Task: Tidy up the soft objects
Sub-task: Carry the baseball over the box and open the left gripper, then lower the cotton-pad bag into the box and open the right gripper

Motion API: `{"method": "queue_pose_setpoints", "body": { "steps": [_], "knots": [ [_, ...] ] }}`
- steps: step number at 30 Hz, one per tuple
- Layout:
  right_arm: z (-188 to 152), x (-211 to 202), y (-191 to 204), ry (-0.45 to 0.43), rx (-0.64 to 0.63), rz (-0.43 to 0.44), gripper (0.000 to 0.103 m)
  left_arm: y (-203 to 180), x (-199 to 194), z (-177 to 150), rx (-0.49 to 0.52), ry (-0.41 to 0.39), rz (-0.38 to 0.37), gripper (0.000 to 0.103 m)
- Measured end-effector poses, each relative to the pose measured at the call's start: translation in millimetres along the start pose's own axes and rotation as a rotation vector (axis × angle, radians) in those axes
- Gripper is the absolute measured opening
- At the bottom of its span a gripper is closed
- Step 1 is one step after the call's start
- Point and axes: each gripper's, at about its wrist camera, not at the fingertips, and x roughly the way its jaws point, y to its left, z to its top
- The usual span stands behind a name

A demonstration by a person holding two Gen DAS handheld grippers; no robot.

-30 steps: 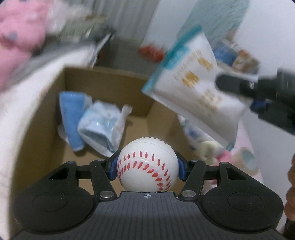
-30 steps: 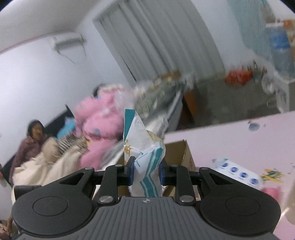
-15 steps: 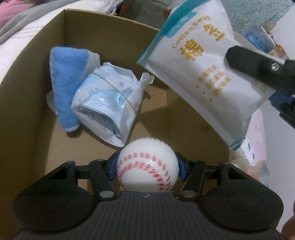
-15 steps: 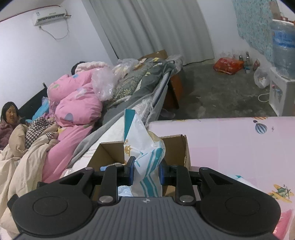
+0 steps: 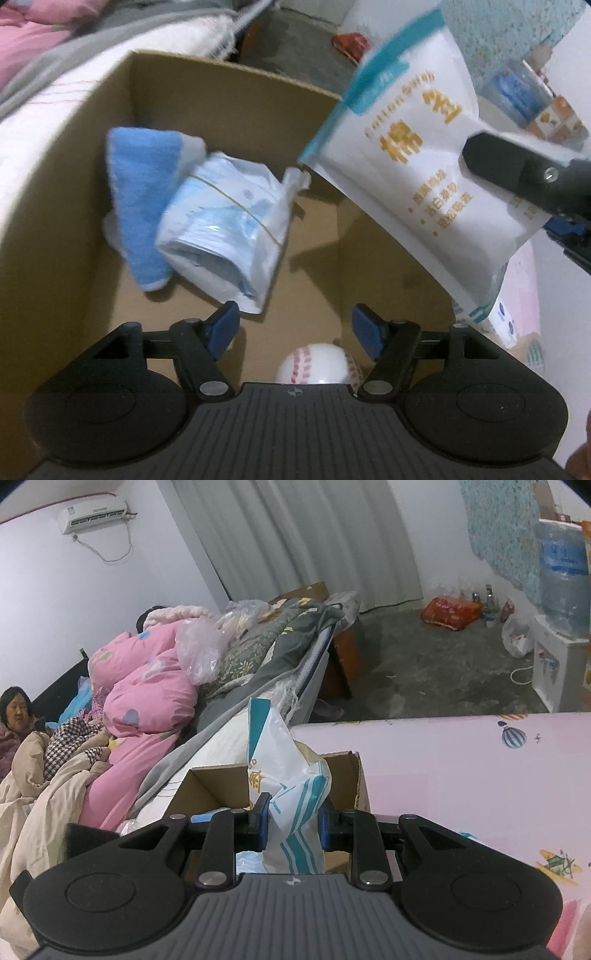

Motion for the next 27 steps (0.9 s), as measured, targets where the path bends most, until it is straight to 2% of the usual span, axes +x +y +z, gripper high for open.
{"method": "queue_pose_setpoints", "body": {
  "steps": [5, 9, 16, 20, 27],
  "knots": [
    [1, 5, 9, 0.005, -0.021, -0.029, 0.050, 13, -23, -6, -0.032, -0.067, 0.012, 0.070],
    [-1, 12, 26, -0.017, -0.064, -0.093, 0.051, 22, -39, -10, -0.061, -0.096, 0.018, 0.070],
    [-11, 22, 49, 0.043, -0.124, -0.140, 0.052, 30, -42, -2, -0.077, -0.106, 0.018, 0.070],
    [-12, 16, 52, 0.028, -0.136, -0.158, 0.052, 29, -34, -1, -0.062, -0.092, 0.017, 0.070],
    [-8, -5, 39, -0.018, -0.117, -0.133, 0.052, 21, -31, 0, -0.044, -0.092, 0.013, 0.070]
  ]
}}
